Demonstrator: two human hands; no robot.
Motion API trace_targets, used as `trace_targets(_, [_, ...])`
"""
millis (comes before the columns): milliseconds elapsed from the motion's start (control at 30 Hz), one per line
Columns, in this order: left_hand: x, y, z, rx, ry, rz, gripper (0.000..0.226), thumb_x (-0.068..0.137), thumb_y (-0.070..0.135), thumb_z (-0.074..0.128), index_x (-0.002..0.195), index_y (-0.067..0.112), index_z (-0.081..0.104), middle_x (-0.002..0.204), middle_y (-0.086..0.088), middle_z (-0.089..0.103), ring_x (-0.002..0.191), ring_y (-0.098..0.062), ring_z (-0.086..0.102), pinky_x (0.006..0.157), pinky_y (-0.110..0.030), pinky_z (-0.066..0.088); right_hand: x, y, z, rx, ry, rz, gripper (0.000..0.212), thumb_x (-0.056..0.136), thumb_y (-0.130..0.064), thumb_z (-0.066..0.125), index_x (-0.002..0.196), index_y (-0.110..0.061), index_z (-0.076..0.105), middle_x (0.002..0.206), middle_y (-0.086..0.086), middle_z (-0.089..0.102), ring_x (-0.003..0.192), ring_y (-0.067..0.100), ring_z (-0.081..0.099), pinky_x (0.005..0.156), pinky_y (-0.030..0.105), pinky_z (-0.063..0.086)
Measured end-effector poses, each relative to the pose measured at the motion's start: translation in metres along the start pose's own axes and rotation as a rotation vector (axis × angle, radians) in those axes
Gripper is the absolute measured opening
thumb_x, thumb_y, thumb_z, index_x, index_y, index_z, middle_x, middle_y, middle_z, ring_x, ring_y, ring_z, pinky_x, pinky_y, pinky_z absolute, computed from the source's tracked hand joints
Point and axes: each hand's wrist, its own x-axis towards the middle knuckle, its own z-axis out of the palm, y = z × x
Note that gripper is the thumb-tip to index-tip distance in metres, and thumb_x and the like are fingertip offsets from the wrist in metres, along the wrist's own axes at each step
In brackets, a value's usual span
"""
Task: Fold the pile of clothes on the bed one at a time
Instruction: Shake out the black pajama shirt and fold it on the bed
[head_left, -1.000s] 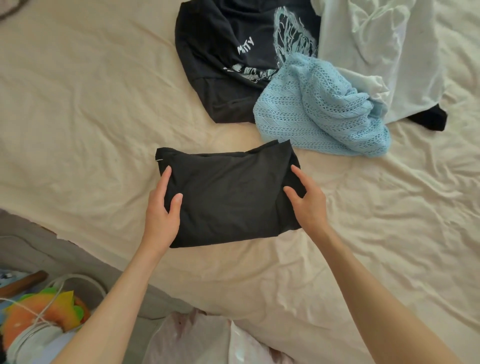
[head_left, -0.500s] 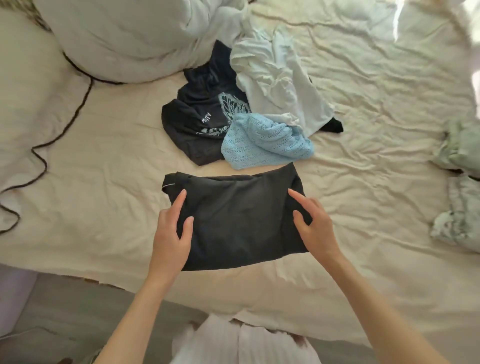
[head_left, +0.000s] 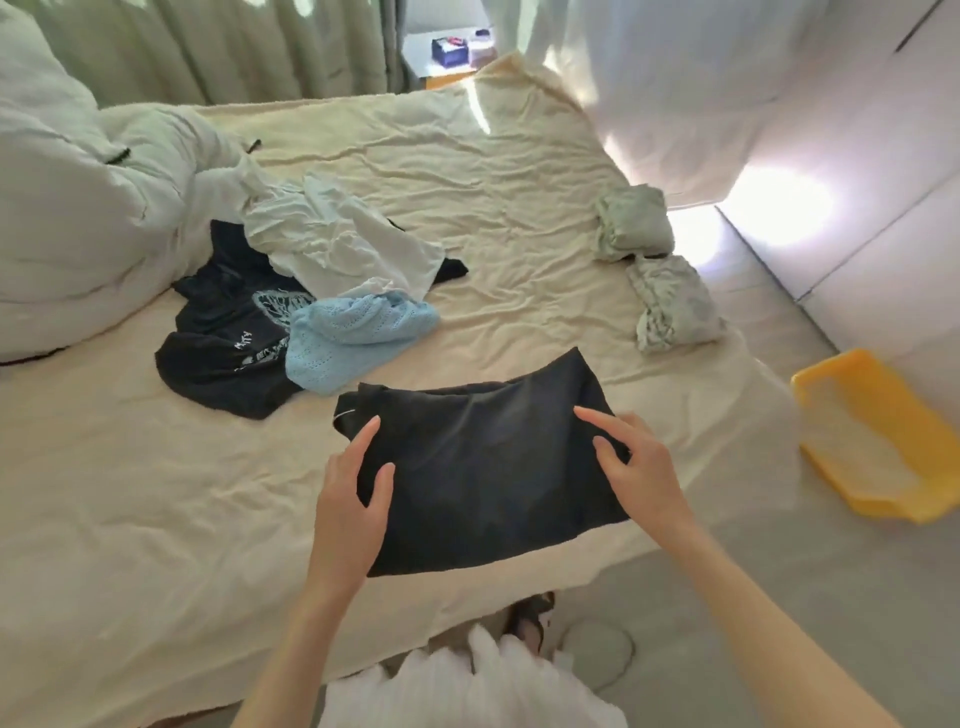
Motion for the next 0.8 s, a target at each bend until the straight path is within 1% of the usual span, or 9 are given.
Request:
trace_targets(33, [0.0,0.01,0.01,-0.002,-0.03,0.021,0.05,0.093,0.014,0.055,0.138,0.031,0.042,0.117,0.013,0.047,0.099,0.015,0.039,0.093,-0.009,0.029,-0.006,0.005,-0.015,0.002,0.031,0.025,0.039,0.094,-0.002,0.051,0.122,-0.028,0.062,0.092,-0.01,0.054,0.087,-0.009,0.05,0.076,0.001,0.037])
trace_targets(133, [0.004,0.045,0.043,0.012,-0.118,0.11,0.05,0.092,0.013,0.056,0.138,0.027,0.043,0.118,0.013,0.047,0.099,0.014,0.039,0.086,0.004,0.026,-0.022,0.022,-0.059,-0.004,0.123,0.083,0.038,0.094,-0.004,0.051,0.121,-0.03,0.061,0.096,-0.009,0.056,0.092,-0.011,0.05,0.077,-0.001,0.037])
trace_targets(233, [0.008,0.084,0.079,0.02,-0.186,0.181,0.049,0.093,0.016,0.055,0.139,0.03,0.041,0.118,0.015,0.046,0.098,0.022,0.04,0.081,0.006,0.027,-0.033,0.039,-0.104,-0.019,0.218,0.109,0.036,0.094,-0.005,0.052,0.12,-0.029,0.062,0.099,-0.007,0.058,0.095,-0.01,0.05,0.078,-0.001,0.036])
trace_targets(300, [0.007,0.108,0.105,0.033,-0.219,0.218,0.049,0.094,0.017,0.055,0.139,0.031,0.041,0.118,0.017,0.045,0.098,0.03,0.036,0.08,0.007,0.026,-0.036,0.053,-0.134,-0.027,0.259,0.13,0.035,0.095,-0.007,0.052,0.12,-0.028,0.062,0.099,-0.007,0.058,0.095,-0.008,0.051,0.078,-0.002,0.036])
trace_targets(400, [0.003,0.143,0.148,0.025,-0.242,0.249,0.049,0.093,0.017,0.055,0.138,0.031,0.041,0.119,0.016,0.045,0.098,0.032,0.034,0.08,0.009,0.025,-0.037,0.078,-0.177,-0.019,0.301,0.152,0.034,0.095,-0.008,0.052,0.12,-0.028,0.062,0.097,-0.01,0.057,0.094,-0.008,0.05,0.077,-0.001,0.036])
trace_targets(467, [0.002,0.164,0.179,0.022,-0.258,0.252,0.049,0.093,0.019,0.055,0.138,0.034,0.04,0.12,0.019,0.044,0.1,0.028,0.037,0.081,0.006,0.029,-0.033,0.098,-0.206,-0.006,0.312,0.161,0.033,0.095,-0.007,0.052,0.12,-0.026,0.063,0.096,-0.01,0.057,0.093,-0.007,0.051,0.077,0.0,0.037])
trace_targets(533, [-0.001,0.185,0.212,0.024,-0.26,0.248,0.049,0.093,0.02,0.054,0.138,0.036,0.04,0.121,0.021,0.044,0.102,0.017,0.041,0.082,-0.001,0.032,-0.029,0.119,-0.237,0.008,0.311,0.166,0.034,0.095,-0.006,0.052,0.119,-0.026,0.063,0.099,-0.008,0.059,0.093,-0.006,0.051,0.078,0.001,0.037])
trace_targets(633, [-0.006,0.214,0.268,-0.005,-0.275,0.232,0.049,0.093,0.019,0.055,0.138,0.036,0.041,0.123,0.018,0.046,0.108,0.005,0.042,0.087,-0.01,0.032,-0.022,0.152,-0.286,0.017,0.305,0.182,0.033,0.095,-0.007,0.052,0.12,-0.026,0.063,0.104,-0.007,0.059,0.096,-0.004,0.052,0.078,0.0,0.037])
trace_targets(800, [-0.011,0.264,0.356,-0.044,-0.369,0.193,0.05,0.094,0.021,0.054,0.138,0.039,0.039,0.12,0.02,0.048,0.105,0.005,0.044,0.08,-0.003,0.034,0.0,0.199,-0.37,-0.031,0.304,0.188,0.033,0.094,-0.005,0.053,0.119,-0.024,0.062,0.099,-0.016,0.056,0.095,-0.006,0.051,0.077,-0.003,0.035])
